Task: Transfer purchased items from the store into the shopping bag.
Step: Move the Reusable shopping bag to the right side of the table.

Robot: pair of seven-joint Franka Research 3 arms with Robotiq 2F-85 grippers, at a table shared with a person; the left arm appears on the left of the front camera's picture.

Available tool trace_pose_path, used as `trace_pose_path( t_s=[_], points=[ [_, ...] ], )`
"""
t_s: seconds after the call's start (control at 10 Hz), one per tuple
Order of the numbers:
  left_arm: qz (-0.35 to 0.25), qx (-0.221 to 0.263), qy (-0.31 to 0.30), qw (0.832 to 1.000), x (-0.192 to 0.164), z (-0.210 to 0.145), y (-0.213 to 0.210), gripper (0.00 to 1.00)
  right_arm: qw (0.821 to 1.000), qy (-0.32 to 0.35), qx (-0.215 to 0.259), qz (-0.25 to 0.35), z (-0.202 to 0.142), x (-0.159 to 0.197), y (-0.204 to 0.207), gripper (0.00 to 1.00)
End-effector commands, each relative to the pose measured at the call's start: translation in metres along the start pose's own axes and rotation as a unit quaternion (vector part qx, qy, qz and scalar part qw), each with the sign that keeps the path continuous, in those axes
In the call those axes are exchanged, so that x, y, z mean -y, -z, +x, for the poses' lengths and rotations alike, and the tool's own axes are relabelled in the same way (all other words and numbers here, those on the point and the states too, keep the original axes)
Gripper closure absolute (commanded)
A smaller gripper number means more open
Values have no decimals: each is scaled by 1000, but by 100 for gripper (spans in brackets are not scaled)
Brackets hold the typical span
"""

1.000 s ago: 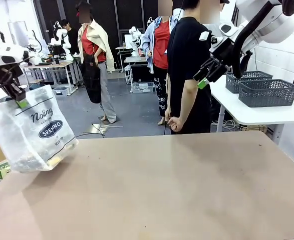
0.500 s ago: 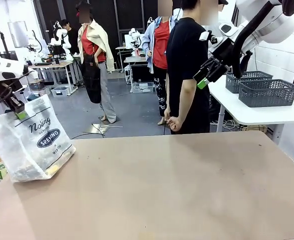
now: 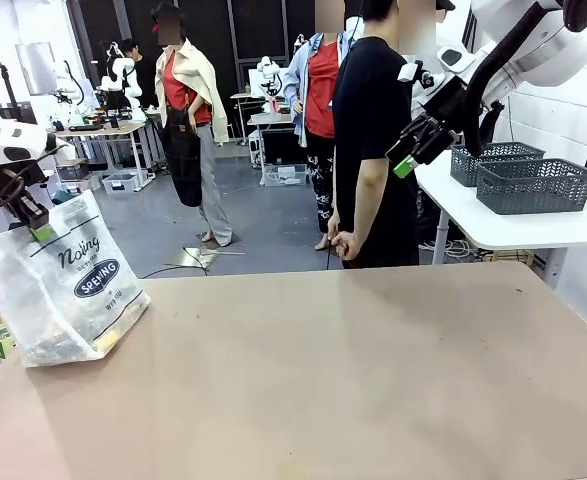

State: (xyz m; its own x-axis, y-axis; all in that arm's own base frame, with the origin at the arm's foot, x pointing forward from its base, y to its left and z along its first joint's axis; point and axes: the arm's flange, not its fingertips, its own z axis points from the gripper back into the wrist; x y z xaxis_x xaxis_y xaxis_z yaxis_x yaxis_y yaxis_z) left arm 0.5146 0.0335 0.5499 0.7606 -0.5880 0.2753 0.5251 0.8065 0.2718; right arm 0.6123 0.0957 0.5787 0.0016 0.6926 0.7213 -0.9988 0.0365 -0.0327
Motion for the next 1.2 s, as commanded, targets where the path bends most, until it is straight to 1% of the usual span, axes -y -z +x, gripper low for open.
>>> trace_pose_path(
  t_s=[0.0, 0.1, 0.5, 0.6, 1.1],
  points=[
    [2, 3, 2, 1000, -2, 1, -3, 100, 1000, -1, -3, -1, 0, -1, 0, 0],
    [0, 0, 0, 1000, 0, 0, 0, 85, 1000, -1, -3, -1, 0, -1, 0, 0],
    [-5, 5, 3, 1000, 3, 3, -8, 5, 1000, -1, -3, -1, 0, -1, 0, 0],
    [-3, 4, 6, 1000, 4, 5, -12, 0, 1000, -1, -3, -1, 0, -1, 0, 0],
    [-6, 5, 25, 1000, 20, 17, -25, 0, 1000, -1, -3, -1, 0, -1, 0, 0]
  ],
)
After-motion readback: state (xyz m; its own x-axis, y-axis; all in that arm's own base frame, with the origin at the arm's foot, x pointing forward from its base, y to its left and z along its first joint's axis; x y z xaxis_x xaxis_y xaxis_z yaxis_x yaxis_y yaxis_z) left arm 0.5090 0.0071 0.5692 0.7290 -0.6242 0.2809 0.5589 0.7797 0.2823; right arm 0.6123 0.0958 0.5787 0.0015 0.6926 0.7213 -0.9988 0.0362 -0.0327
